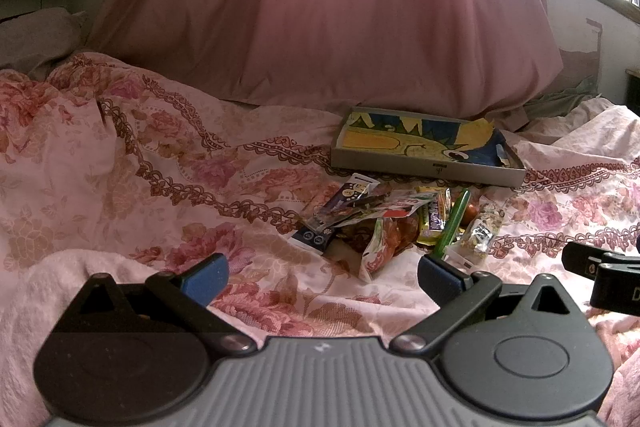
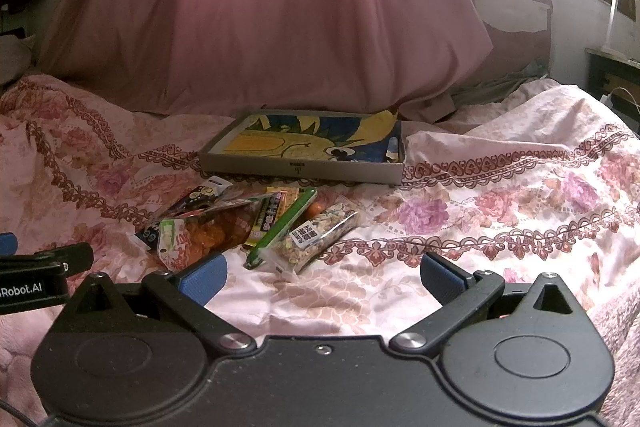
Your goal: Organize snacks
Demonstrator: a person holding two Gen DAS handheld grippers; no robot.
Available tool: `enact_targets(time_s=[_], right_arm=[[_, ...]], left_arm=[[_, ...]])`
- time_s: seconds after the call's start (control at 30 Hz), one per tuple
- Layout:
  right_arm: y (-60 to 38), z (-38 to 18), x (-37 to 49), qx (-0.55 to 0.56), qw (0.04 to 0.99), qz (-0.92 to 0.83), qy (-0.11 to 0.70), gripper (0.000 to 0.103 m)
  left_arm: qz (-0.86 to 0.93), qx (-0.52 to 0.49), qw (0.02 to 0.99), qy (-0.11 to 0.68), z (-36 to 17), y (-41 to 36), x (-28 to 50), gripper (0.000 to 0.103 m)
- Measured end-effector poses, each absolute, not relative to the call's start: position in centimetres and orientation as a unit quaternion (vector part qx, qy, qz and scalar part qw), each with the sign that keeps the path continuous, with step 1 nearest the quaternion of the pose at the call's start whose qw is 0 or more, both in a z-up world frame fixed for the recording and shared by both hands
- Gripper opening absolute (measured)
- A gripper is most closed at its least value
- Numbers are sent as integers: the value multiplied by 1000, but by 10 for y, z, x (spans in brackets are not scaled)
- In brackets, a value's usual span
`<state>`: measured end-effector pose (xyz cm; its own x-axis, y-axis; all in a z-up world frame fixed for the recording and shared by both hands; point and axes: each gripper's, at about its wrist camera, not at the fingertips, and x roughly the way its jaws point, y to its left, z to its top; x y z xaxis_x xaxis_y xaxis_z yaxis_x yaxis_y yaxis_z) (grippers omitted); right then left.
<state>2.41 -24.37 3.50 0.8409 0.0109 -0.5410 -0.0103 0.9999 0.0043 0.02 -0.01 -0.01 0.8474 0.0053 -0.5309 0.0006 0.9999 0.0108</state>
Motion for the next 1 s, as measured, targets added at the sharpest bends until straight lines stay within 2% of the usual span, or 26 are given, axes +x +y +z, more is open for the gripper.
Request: enact_targets(time_s=[0.27,0.43,0.77,1.0], right_arm=[[-249,33,28,20,954,11,297,103],[-254,28,47,50,940,26,337,103],[-263,28,95,46,912,62,404,103],[-282,17,153,30,890,57,451,103]], left_arm=[[-7,4,958,288,1,1,4,103],[-19,-26,957,289,7,10,12,103],[-59,-90,931,350,10,29,68,103],[-105,-34,933,343,16,3,104,103]])
